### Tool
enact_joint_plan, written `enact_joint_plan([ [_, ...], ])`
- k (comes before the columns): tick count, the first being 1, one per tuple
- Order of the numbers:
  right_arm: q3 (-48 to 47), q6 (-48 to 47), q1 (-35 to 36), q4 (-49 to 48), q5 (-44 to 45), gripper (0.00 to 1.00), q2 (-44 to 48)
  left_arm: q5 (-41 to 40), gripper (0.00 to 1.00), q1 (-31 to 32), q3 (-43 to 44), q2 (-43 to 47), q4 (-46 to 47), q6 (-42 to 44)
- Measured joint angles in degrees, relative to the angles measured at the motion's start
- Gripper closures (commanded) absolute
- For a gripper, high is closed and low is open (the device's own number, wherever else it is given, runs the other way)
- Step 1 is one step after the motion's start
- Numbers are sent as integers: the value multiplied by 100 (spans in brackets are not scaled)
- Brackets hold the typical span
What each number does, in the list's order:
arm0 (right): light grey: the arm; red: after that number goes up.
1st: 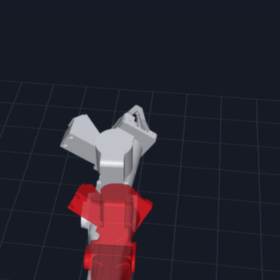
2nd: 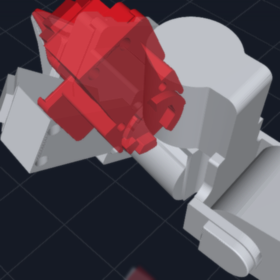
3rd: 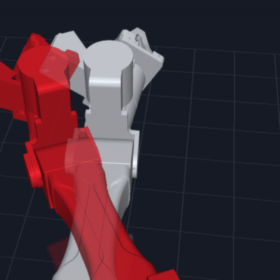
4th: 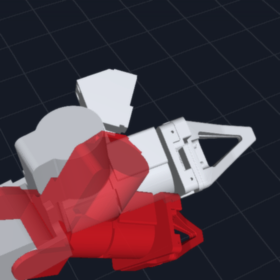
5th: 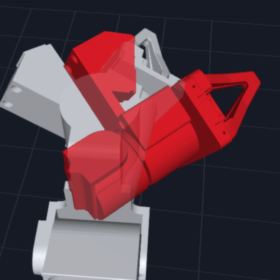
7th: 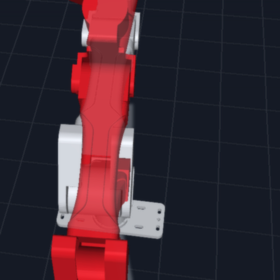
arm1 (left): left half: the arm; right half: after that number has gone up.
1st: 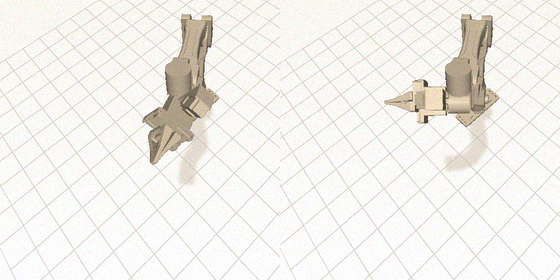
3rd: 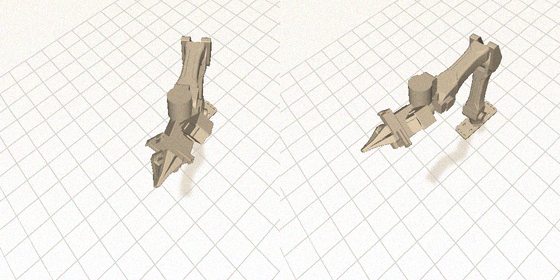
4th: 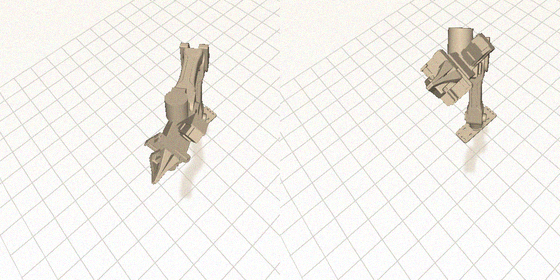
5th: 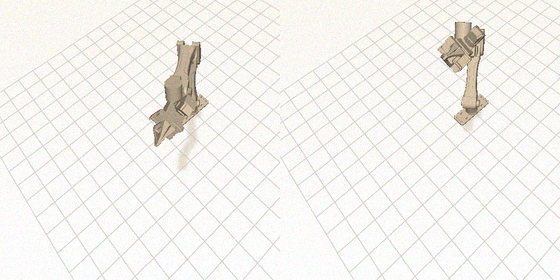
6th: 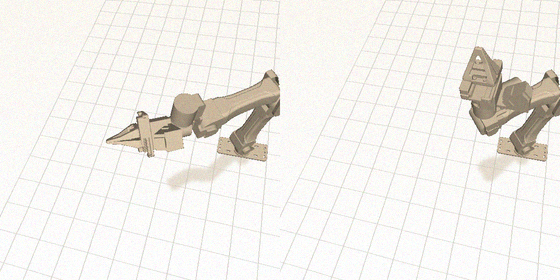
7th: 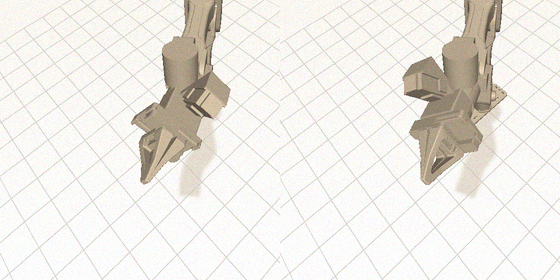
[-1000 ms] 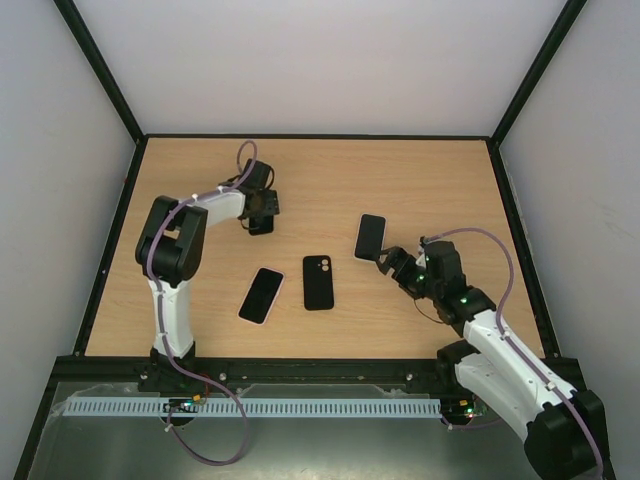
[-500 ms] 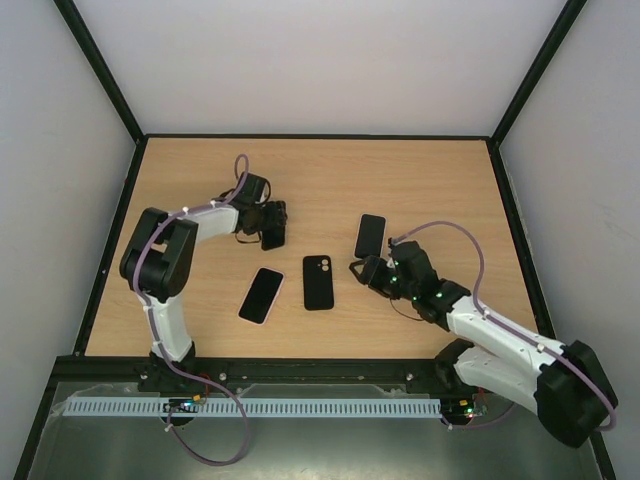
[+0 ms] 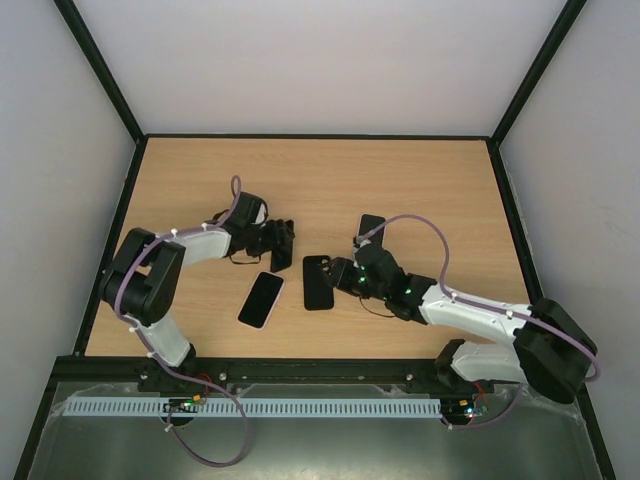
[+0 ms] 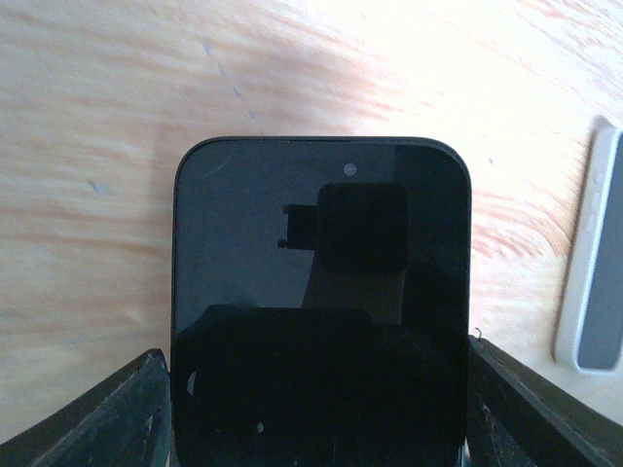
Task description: Put the phone into the phone case
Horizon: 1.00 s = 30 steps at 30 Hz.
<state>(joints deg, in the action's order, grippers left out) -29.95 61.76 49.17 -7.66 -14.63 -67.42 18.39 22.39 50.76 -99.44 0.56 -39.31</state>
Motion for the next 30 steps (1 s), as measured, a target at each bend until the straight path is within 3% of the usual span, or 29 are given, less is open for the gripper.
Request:
enact_joint_plan([
  [8, -404, 94, 568, -481, 225, 59, -883, 278, 49, 409, -612, 682, 289, -444],
  [22, -599, 282, 706, -914, 452, 70, -1705, 328, 49, 820, -1106, 962, 734, -973],
  [30, -645, 356, 713, -1008, 448, 94, -1912, 323, 49, 857, -1134, 1029, 811, -1051],
])
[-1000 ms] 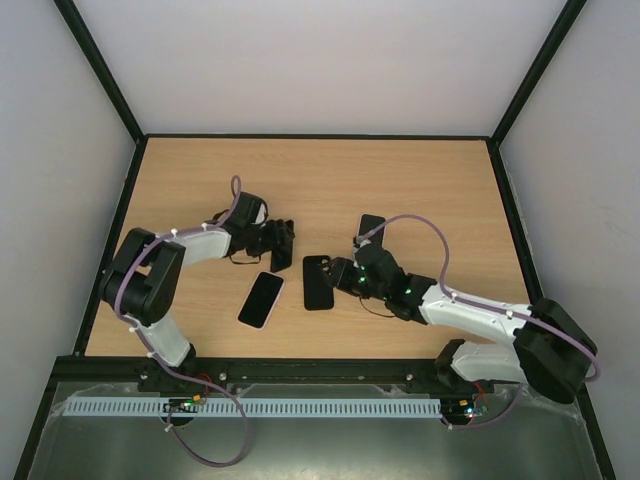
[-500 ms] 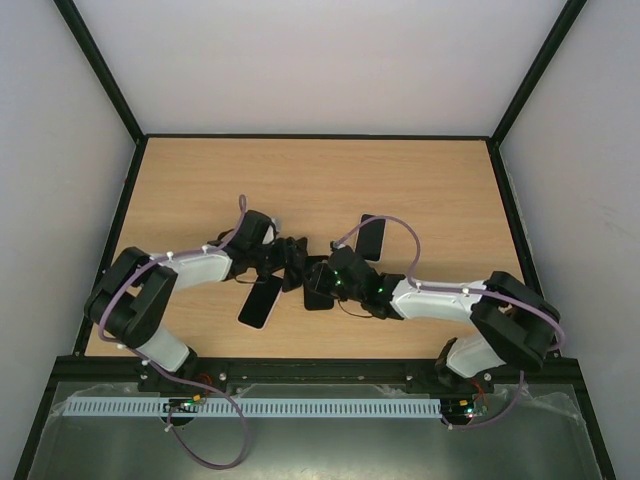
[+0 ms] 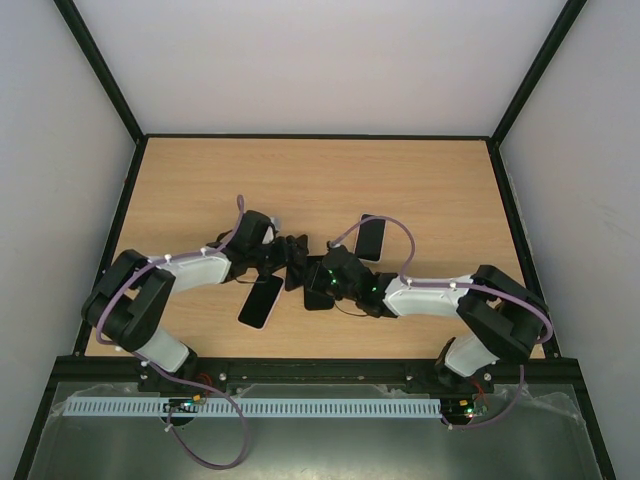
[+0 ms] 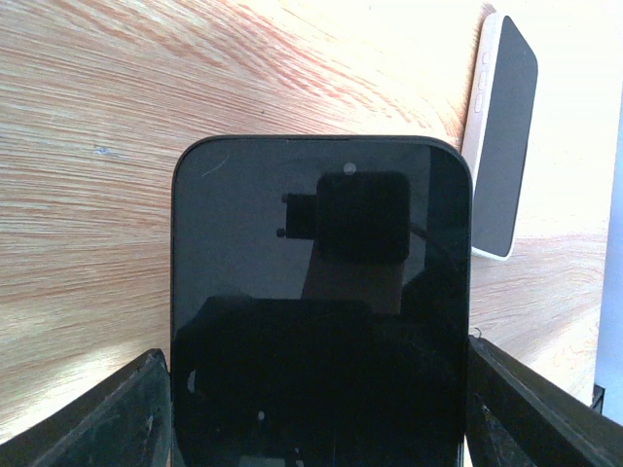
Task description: Put the phone into the phone case
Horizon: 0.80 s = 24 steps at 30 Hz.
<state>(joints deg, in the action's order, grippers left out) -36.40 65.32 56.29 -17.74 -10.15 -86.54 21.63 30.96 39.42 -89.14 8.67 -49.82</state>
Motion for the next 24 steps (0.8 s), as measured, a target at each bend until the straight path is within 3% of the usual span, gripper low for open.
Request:
enact_joint_plan([
  [2, -17, 11, 0, -15, -2, 98, -4, -2, 46, 0, -13, 13, 20, -22],
  [6, -17, 48, -2, -33, -4, 98, -17, -26, 29, -7, -83, 94, 92, -42],
  [16, 122, 42, 4, -190, -35, 98, 160, 28, 2, -24, -146, 553, 42, -120],
  [24, 424, -39, 4, 214, -39, 98, 743, 372, 1, 35, -157, 1272, 125, -76],
])
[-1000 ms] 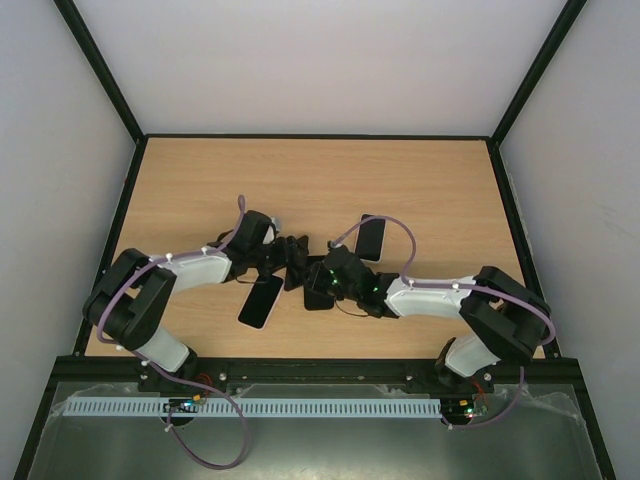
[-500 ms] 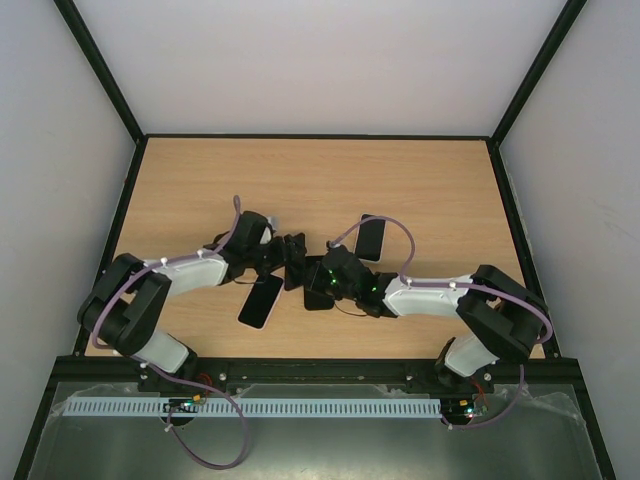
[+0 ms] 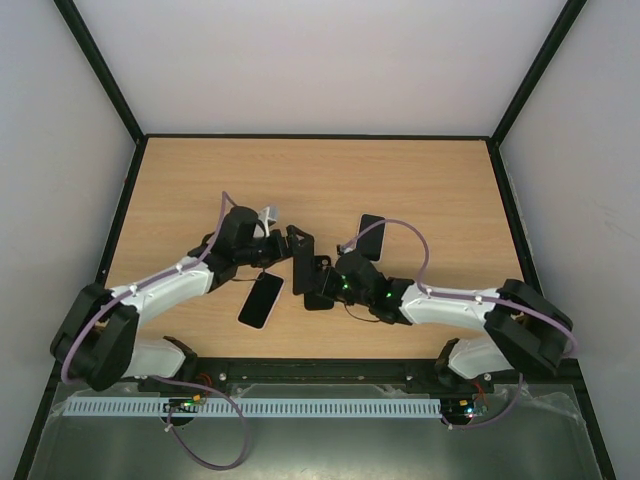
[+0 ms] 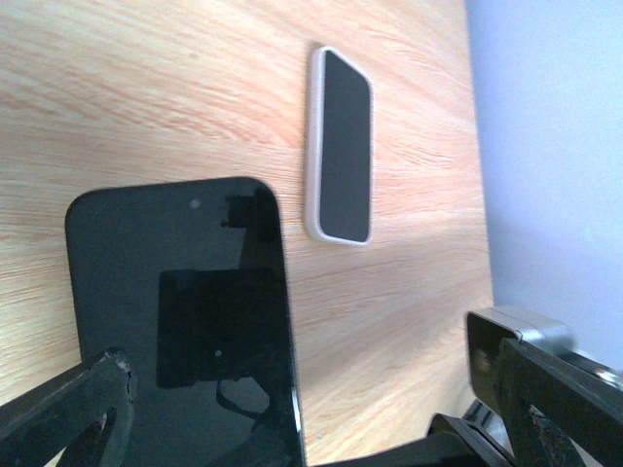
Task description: Put the phone into the phone case
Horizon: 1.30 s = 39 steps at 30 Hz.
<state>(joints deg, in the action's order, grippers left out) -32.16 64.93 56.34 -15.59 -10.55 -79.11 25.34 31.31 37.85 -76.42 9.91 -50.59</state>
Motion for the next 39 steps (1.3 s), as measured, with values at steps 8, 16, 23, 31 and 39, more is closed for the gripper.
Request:
enact_joint_plan([
  [8, 90, -173, 0, 704, 37, 98, 964, -52, 14, 37, -59, 348, -203, 247],
  [16, 417, -348, -92, 1172, -7, 98, 1169, -332, 31, 223, -402, 358, -289, 496],
  [23, 750, -407, -166, 1082, -153, 98, 1167, -393, 36, 358, -732, -31, 17, 468],
  [31, 809, -433, -293, 802, -352, 98, 1040, -490, 40, 623, -765, -588, 437, 400],
  [39, 1056, -367, -428, 219, -693, 98, 857, -573, 40, 807, -765, -1108, 697, 380],
])
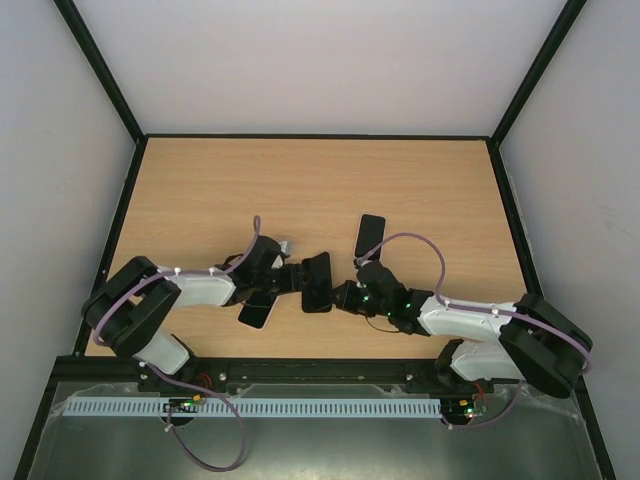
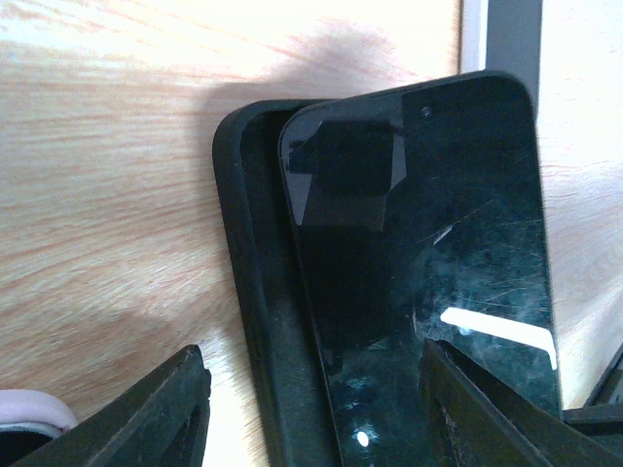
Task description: Put the phone into the phone case
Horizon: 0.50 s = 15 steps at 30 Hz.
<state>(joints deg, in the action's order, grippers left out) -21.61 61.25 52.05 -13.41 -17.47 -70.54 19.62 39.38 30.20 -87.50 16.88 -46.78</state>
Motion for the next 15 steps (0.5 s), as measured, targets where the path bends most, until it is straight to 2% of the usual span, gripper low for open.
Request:
enact_joint_plan([
  [15, 234, 138, -109, -931, -313, 98, -463, -361, 41, 457, 20, -184, 354, -42],
])
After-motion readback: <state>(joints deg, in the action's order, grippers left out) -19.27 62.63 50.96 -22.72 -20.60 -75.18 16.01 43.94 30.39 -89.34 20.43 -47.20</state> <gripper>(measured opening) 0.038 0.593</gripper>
